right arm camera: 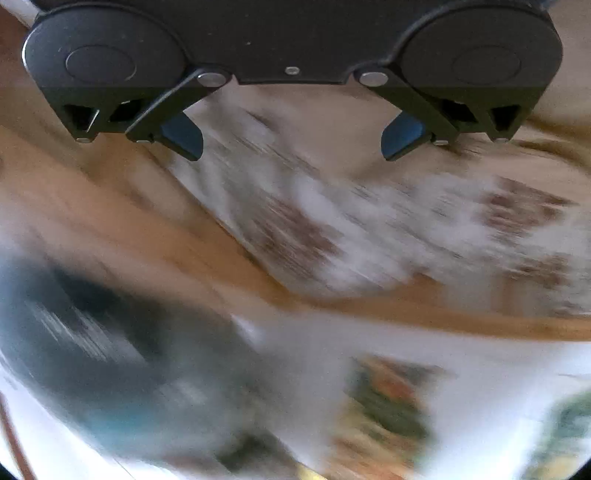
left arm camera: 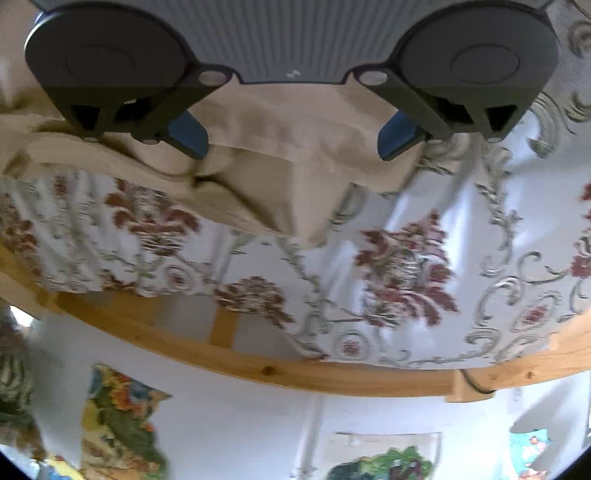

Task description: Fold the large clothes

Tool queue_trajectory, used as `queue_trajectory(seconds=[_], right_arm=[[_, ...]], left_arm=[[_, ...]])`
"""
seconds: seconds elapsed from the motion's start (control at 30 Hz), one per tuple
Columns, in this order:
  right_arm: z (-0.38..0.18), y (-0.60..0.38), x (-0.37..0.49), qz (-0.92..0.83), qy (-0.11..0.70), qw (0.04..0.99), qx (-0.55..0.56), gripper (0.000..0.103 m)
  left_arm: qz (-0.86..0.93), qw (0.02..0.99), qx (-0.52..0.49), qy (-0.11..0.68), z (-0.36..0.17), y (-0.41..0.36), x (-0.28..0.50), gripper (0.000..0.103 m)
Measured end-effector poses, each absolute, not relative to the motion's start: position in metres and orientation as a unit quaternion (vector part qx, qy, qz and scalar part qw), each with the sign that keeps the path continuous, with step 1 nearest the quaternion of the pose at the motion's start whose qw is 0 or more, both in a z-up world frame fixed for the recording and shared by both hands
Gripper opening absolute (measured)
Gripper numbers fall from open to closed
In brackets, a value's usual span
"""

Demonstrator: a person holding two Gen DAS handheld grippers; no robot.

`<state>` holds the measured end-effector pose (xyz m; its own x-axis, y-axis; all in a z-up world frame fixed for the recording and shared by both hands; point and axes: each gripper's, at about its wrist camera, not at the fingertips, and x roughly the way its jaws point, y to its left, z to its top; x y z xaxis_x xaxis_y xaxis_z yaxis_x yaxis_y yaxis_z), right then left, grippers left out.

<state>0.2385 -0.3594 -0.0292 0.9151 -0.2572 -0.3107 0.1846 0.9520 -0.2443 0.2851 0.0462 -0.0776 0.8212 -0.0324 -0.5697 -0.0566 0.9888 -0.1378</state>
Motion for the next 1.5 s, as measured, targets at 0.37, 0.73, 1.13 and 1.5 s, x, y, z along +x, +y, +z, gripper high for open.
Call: queue_trajectory(seconds=[0.37,0.73,1.13,1.5], right_arm=[[-0.072,-0.283,0.27,0.041,0.165,0.958,-0.23,0.102],[-0.094,-0.318,0.295,0.026,0.225,0.964,-0.139,0.102],[-0.025,-0.287,0.226,0.015,0.234,0.966,-0.106,0.102],[-0.013,-0.298,0.192,-0.008,0.283,0.959,-0.005,0.102]], left_arm=[[0.058,0.948,-0.021,0.313,-0.107,0.042,0.3,0.101],[0.078,0.938,-0.041,0.336,-0.123,0.069,0.307,0.102],[0.01,0.935,-0.059,0.349,-0.046,0.068,0.254,0.102],[0.02,0.923,-0.02,0.384,-0.046,0.035,0.202,0.102]])
